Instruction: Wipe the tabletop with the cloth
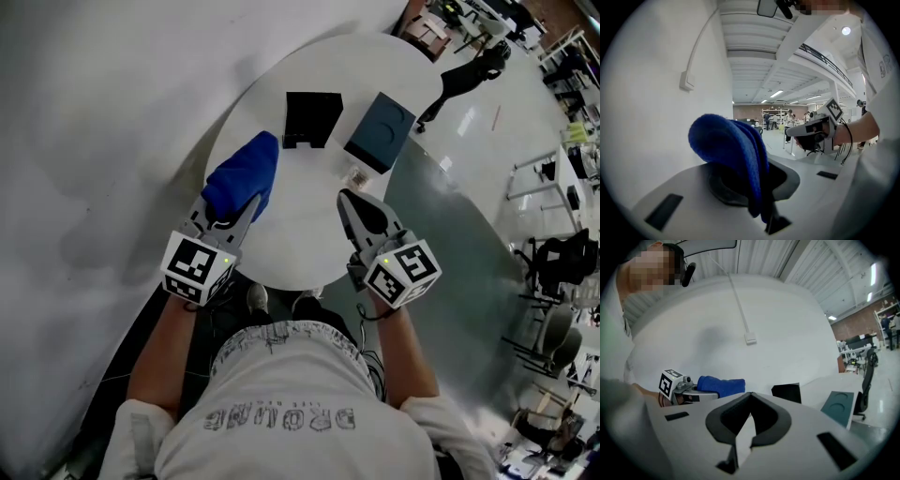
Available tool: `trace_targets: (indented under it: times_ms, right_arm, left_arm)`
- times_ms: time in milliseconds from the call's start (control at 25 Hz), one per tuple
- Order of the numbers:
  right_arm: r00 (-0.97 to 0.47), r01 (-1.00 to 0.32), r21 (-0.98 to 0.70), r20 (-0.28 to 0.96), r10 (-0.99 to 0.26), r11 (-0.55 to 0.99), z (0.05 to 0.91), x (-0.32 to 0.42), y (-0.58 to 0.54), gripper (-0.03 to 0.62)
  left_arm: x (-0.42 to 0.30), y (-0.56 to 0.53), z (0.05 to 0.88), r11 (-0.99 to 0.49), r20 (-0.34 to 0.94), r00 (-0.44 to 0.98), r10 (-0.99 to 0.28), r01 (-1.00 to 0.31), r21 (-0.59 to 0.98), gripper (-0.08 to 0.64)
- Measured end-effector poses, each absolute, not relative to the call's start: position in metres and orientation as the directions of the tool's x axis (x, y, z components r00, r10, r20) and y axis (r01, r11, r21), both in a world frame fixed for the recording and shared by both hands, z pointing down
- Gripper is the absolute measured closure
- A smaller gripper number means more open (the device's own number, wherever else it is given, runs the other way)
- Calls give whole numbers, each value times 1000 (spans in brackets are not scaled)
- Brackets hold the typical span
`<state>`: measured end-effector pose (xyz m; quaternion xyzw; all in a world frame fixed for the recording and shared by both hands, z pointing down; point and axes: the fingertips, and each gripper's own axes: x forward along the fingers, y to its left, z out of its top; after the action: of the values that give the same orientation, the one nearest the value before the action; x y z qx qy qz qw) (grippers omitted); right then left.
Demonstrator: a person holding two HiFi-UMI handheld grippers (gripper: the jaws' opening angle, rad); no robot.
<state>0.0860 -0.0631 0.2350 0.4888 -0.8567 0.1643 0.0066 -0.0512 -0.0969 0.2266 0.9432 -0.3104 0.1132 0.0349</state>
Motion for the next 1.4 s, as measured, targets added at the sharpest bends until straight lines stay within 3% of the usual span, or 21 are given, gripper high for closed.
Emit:
trace_targets:
  times_ms: [600,1400]
  right_arm:
    - [-565,-816,-275,195,-802,508,240,71,-80,586]
    - [-585,-805,-265,209,-783,531,241,66,-78,586]
  left_arm:
    - [-89,-113,231,-743,223,727,-649,-669,22,491]
    - [-80,-114,234,-745,228,731,-643,-666,37,491]
